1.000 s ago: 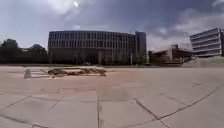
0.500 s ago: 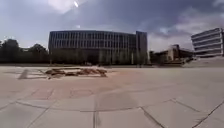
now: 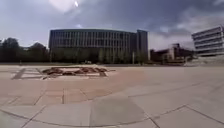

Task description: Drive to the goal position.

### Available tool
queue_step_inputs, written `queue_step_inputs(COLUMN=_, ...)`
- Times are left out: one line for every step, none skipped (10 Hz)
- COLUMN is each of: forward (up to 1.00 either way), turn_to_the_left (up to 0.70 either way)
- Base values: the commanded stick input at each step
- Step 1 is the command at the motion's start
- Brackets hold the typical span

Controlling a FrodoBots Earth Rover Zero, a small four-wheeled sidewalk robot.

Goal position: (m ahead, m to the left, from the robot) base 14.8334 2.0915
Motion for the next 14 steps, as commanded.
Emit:
queue_step_inputs(forward=0.70, turn_to_the_left=-0.01)
queue_step_inputs(forward=0.70, turn_to_the_left=-0.01)
queue_step_inputs(forward=0.70, turn_to_the_left=-0.01)
queue_step_inputs(forward=0.70, turn_to_the_left=-0.01)
queue_step_inputs(forward=0.70, turn_to_the_left=-0.17)
queue_step_inputs(forward=0.70, turn_to_the_left=-0.34)
queue_step_inputs(forward=0.70, turn_to_the_left=-0.34)
queue_step_inputs(forward=0.70, turn_to_the_left=-0.34)
queue_step_inputs(forward=0.70, turn_to_the_left=-0.34)
queue_step_inputs(forward=0.70, turn_to_the_left=-0.20)
queue_step_inputs(forward=0.70, turn_to_the_left=-0.01)
queue_step_inputs(forward=0.70, turn_to_the_left=-0.01)
queue_step_inputs(forward=0.70, turn_to_the_left=-0.01)
queue_step_inputs(forward=0.70, turn_to_the_left=-0.01)
